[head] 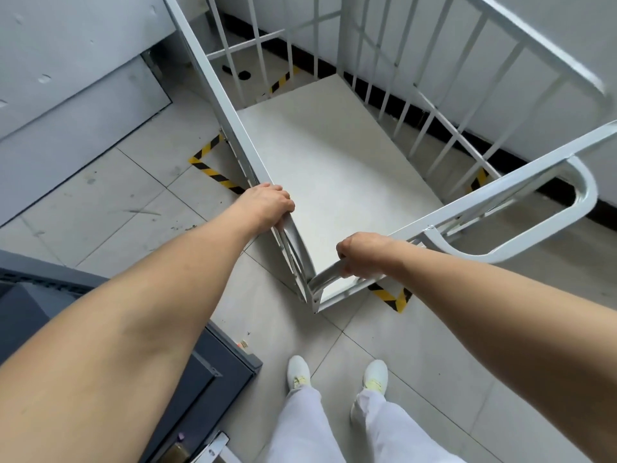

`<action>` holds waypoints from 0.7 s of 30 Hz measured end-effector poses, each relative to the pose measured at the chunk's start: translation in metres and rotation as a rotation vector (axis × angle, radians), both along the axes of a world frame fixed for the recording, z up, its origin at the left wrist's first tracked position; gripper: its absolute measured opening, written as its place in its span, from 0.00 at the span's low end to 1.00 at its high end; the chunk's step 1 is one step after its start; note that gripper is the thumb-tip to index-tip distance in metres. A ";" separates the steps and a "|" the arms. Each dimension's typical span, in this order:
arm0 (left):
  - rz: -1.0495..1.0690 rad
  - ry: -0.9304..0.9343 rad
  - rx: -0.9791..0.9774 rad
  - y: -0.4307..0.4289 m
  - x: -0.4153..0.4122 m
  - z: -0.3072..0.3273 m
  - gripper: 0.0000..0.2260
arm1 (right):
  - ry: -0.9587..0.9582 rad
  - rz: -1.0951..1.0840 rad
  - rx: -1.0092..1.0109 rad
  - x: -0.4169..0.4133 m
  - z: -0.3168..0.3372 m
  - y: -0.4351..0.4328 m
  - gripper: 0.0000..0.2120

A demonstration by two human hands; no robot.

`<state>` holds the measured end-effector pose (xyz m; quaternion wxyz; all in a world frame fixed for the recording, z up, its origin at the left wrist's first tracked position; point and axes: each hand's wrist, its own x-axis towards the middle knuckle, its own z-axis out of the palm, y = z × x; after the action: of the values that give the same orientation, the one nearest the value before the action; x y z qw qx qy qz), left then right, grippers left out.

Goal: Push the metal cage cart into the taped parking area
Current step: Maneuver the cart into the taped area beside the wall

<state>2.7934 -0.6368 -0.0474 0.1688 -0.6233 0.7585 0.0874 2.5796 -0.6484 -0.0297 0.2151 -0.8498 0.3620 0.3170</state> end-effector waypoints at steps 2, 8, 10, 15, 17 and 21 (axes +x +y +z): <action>0.001 0.001 -0.004 -0.003 -0.006 0.000 0.12 | 0.009 -0.002 -0.001 -0.006 -0.001 -0.003 0.12; 0.014 -0.034 0.053 -0.011 -0.032 0.001 0.11 | 0.026 -0.011 -0.008 -0.028 -0.003 -0.009 0.11; 0.038 -0.064 0.081 -0.012 -0.036 0.000 0.10 | 0.024 -0.013 -0.008 -0.030 -0.003 -0.010 0.11; 0.133 -0.056 0.105 -0.012 -0.042 0.001 0.11 | 0.021 -0.030 -0.003 -0.032 -0.001 -0.008 0.13; 0.155 -0.046 0.130 -0.014 -0.046 0.004 0.12 | 0.018 -0.033 0.000 -0.033 -0.001 -0.008 0.14; 0.172 -0.033 0.141 -0.014 -0.050 0.009 0.12 | 0.011 -0.042 0.004 -0.035 -0.003 -0.008 0.14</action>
<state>2.7431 -0.6510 -0.0379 0.2166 -0.6742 0.6911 0.1448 2.5450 -0.6564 -0.0323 0.2213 -0.8399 0.3803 0.3177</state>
